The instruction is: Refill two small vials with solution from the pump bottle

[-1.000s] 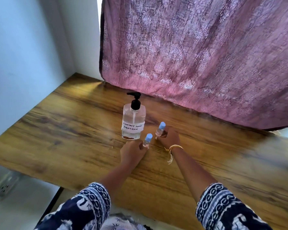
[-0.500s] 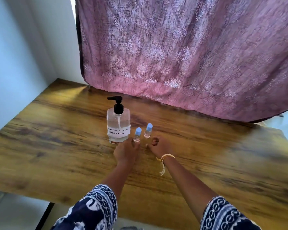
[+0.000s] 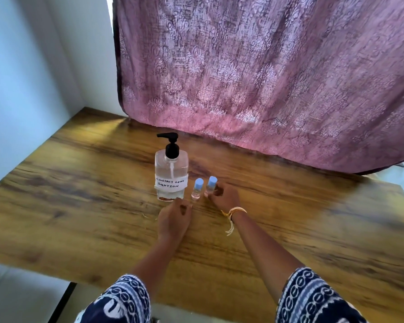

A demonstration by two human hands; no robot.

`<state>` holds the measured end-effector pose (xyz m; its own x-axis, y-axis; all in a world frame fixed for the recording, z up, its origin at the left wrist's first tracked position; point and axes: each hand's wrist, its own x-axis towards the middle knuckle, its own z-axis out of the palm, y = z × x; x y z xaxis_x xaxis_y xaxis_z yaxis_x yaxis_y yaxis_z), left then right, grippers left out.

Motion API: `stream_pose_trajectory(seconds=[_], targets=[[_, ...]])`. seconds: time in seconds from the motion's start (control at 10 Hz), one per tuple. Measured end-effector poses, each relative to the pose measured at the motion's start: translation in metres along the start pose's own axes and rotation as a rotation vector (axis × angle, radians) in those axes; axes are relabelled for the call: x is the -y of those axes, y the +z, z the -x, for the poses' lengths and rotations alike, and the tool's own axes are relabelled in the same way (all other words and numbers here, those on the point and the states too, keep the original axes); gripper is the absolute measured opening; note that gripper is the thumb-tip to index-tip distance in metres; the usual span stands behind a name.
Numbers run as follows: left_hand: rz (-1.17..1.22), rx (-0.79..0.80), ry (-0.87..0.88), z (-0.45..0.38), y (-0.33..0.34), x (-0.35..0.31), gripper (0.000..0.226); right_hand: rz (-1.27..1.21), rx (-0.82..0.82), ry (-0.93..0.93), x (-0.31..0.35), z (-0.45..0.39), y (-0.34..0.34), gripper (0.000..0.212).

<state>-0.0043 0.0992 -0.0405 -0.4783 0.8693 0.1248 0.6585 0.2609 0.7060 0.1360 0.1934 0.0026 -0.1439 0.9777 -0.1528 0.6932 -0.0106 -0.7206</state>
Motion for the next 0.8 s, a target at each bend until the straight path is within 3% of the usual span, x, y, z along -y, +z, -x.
stream_pose_trajectory(seconds=[0.1,0.2,0.3,0.4,0.6,0.8], targets=[[0.211,-0.087,-0.267,-0.003,-0.009,0.001,0.043,-0.013,0.009,-0.007,0.0,0.007,0.003,0.035],[0.243,-0.107,-0.368,-0.011,-0.016,-0.001,0.063,-0.039,0.002,0.01,-0.001,0.013,0.006,0.046],[0.345,-0.083,-0.304,-0.019,-0.027,-0.005,0.069,-0.051,-0.007,0.046,0.002,0.024,0.008,0.055],[0.363,-0.058,-0.313,-0.026,-0.032,-0.003,0.065,-0.047,-0.026,0.043,0.004,0.031,0.011,0.049],[0.29,0.119,-0.257,-0.029,-0.046,0.008,0.05,0.007,-0.019,0.094,0.008,0.052,0.013,0.056],[0.091,0.311,-0.085,-0.012,-0.074,0.019,0.032,0.285,-0.073,-0.014,0.017,0.091,0.021,0.067]])
